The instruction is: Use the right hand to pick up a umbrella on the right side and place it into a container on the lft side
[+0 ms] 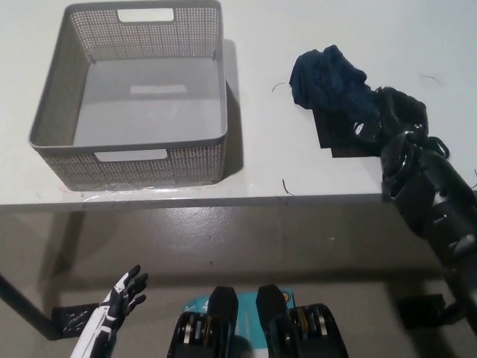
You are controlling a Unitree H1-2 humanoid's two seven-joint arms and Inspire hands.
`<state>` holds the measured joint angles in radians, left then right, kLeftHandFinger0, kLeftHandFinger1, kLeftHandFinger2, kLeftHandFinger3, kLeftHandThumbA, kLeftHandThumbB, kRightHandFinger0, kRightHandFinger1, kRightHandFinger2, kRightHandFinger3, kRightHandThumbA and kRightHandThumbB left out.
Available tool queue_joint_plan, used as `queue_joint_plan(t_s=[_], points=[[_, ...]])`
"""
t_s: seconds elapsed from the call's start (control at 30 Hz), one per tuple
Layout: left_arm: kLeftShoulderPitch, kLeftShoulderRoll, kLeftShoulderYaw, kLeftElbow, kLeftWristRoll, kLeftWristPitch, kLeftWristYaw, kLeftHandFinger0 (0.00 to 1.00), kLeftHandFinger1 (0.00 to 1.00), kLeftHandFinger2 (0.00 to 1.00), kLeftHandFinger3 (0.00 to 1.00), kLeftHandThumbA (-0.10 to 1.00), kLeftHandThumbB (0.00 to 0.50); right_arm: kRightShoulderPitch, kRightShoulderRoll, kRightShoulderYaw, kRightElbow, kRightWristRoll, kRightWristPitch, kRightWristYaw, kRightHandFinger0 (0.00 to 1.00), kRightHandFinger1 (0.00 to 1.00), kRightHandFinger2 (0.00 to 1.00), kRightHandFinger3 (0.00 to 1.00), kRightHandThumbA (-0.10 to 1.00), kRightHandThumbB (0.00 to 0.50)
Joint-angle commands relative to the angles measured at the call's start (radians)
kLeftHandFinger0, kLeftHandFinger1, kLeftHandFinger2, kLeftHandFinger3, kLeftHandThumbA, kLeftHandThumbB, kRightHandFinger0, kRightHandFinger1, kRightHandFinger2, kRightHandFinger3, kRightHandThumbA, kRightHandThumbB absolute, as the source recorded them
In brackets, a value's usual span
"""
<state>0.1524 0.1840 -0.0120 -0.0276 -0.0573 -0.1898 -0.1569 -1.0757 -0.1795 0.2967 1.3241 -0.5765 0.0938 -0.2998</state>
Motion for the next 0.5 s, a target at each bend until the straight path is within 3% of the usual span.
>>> queue_joint_plan(t_s=[0.0, 0.07, 0.17, 0.33, 0.4, 0.47], points=[[-0.001, 0.012, 0.001, -0.014, -0.008, -0.031, -0.015, 1.0, 1.0, 1.0, 1.0, 1.0, 0.053, -0.073, 0.002, -0.031, -0.03, 0.05, -0.13, -0.157, 0.0, 0.25, 0.82, 0.8, -0.1, 0.177], [0.002, 0.011, 0.003, -0.014, -0.01, -0.032, -0.014, 1.0, 1.0, 1.0, 1.0, 1.0, 0.057, -0.09, 0.005, -0.033, -0.043, 0.054, -0.124, -0.156, 0.0, 0.27, 0.83, 0.84, -0.1, 0.171], [0.006, 0.011, 0.003, -0.015, -0.017, -0.033, -0.017, 1.0, 1.0, 1.0, 1.0, 1.0, 0.065, -0.115, 0.003, -0.037, -0.082, 0.061, -0.158, -0.165, 0.0, 0.28, 0.79, 0.77, -0.1, 0.181], [0.006, 0.014, 0.003, 0.0, -0.016, -0.053, -0.021, 1.0, 1.0, 1.0, 1.0, 1.0, 0.052, -0.182, 0.009, -0.048, -0.185, 0.073, -0.16, -0.12, 0.0, 0.27, 0.75, 0.79, -0.1, 0.175], [0.004, 0.013, 0.002, 0.005, -0.018, -0.057, -0.021, 1.0, 1.0, 1.0, 1.0, 1.0, 0.053, -0.196, 0.011, -0.048, -0.21, 0.075, -0.163, -0.115, 0.0, 0.27, 0.73, 0.74, -0.1, 0.207], [0.007, 0.012, 0.001, 0.005, -0.018, -0.056, -0.021, 1.0, 1.0, 1.0, 1.0, 1.0, 0.051, -0.218, 0.024, -0.047, -0.258, 0.075, -0.141, -0.097, 0.0, 0.26, 0.75, 0.77, -0.1, 0.155]])
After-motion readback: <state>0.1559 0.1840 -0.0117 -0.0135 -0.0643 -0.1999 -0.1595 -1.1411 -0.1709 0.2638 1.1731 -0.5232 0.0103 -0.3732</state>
